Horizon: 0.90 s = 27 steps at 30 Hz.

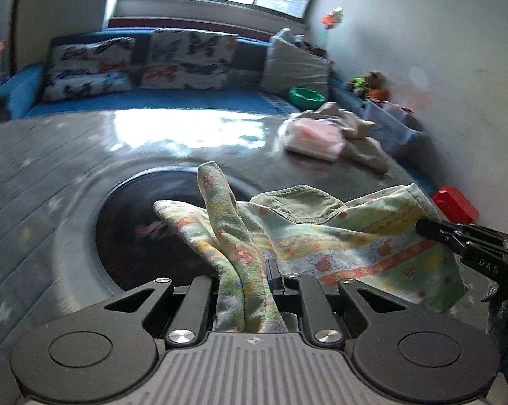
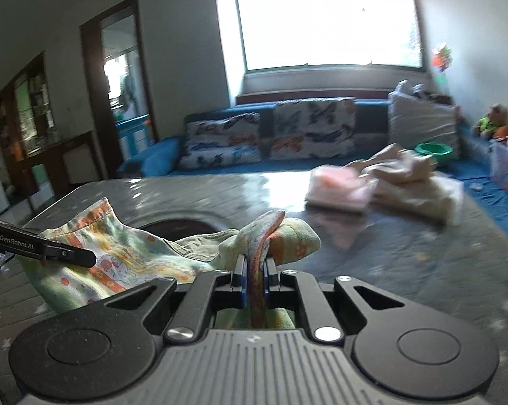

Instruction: Fold clothes

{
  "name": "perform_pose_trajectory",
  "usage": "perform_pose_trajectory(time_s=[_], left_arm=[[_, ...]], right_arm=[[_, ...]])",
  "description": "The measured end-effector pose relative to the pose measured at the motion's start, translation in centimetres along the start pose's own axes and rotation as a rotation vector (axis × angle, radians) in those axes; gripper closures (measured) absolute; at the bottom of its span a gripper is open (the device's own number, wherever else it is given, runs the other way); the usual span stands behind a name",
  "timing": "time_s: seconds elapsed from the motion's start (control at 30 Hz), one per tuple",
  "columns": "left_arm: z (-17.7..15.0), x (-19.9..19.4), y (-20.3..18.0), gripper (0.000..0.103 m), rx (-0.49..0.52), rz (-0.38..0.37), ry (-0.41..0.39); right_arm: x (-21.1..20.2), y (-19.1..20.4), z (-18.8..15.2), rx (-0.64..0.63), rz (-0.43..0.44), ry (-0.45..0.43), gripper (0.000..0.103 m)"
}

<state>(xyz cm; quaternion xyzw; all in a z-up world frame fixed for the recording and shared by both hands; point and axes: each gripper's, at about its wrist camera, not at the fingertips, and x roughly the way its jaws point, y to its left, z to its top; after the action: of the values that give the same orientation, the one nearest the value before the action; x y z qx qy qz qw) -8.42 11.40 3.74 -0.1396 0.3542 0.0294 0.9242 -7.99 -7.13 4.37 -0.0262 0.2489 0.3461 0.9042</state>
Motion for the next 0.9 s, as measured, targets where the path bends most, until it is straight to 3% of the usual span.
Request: perform_pose_trajectory(time_s=[0.3,0.5,0.9], left_arm=[[3.1,4.7,-7.2,0.089,0.111,-0.072,0.006],[3.5,7.5,-10.7,0.089,0.141,-0.109,0.022],[1.1,11.3,-12.0,0.089,0.154,-0.110,0.126]], right_arm=[[-3.4,-5.6,0.7,0.007,-0.164,-0.040,0.096],[-4.5,-8.9,0.0,0.026,-0.242,-0.040,0.096],[-4.0,-11.6,-4.1,0.084,-0.296,0.028,0.096]])
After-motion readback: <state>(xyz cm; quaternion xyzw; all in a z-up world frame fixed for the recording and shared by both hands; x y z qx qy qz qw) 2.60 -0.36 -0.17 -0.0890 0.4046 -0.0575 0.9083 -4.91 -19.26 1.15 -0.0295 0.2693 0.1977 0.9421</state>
